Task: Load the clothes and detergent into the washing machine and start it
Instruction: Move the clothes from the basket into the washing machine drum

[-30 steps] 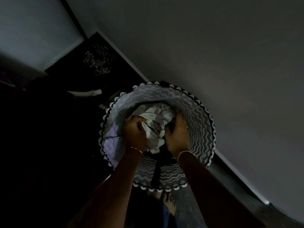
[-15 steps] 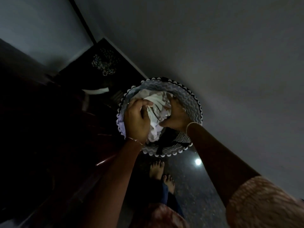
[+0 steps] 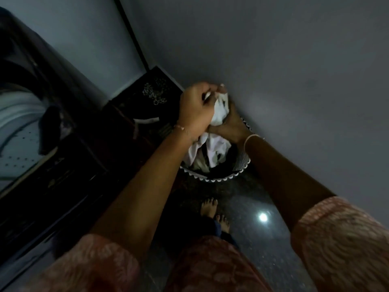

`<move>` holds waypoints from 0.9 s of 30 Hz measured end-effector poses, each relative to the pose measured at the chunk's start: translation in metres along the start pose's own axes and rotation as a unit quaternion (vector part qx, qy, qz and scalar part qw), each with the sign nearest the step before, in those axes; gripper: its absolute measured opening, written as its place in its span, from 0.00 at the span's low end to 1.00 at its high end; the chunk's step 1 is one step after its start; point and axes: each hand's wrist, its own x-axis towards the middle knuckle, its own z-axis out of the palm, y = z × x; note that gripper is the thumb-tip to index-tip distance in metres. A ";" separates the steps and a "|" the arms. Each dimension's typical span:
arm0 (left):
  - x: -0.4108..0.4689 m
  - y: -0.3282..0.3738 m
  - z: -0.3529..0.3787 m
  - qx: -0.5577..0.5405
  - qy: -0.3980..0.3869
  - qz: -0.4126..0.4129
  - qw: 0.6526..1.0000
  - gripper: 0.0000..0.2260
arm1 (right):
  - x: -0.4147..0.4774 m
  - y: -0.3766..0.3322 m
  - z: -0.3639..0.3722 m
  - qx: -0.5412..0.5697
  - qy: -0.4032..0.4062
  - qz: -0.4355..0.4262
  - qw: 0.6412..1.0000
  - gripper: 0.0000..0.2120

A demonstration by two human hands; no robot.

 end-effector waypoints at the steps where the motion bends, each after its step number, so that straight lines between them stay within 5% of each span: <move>1: 0.000 0.015 -0.003 -0.030 -0.001 -0.013 0.999 0.10 | -0.003 -0.008 -0.003 0.001 0.005 -0.012 1.000 0.65; 4: 0.001 0.053 -0.010 -0.107 -0.016 -0.042 0.993 0.11 | -0.011 -0.031 -0.016 0.006 0.024 -0.030 0.999 0.64; 9: -0.008 0.093 -0.025 -0.185 -0.054 -0.061 0.979 0.10 | -0.028 -0.071 -0.029 0.024 0.019 -0.074 0.997 0.37; 15: -0.013 0.128 -0.051 -0.232 -0.068 -0.050 0.969 0.14 | -0.034 -0.102 -0.031 0.020 0.021 -0.070 0.997 0.40; 20: -0.021 0.152 -0.068 -0.266 -0.051 -0.006 0.963 0.12 | -0.041 -0.145 -0.034 -0.035 0.074 -0.079 0.994 0.17; 23: -0.024 0.160 -0.082 -0.306 -0.048 0.018 0.951 0.11 | -0.049 -0.171 -0.037 -0.002 0.108 -0.071 0.992 0.15; 27: -0.028 0.148 -0.105 -0.267 -0.044 0.011 0.963 0.23 | -0.057 -0.201 -0.043 0.029 0.126 -0.088 0.988 0.15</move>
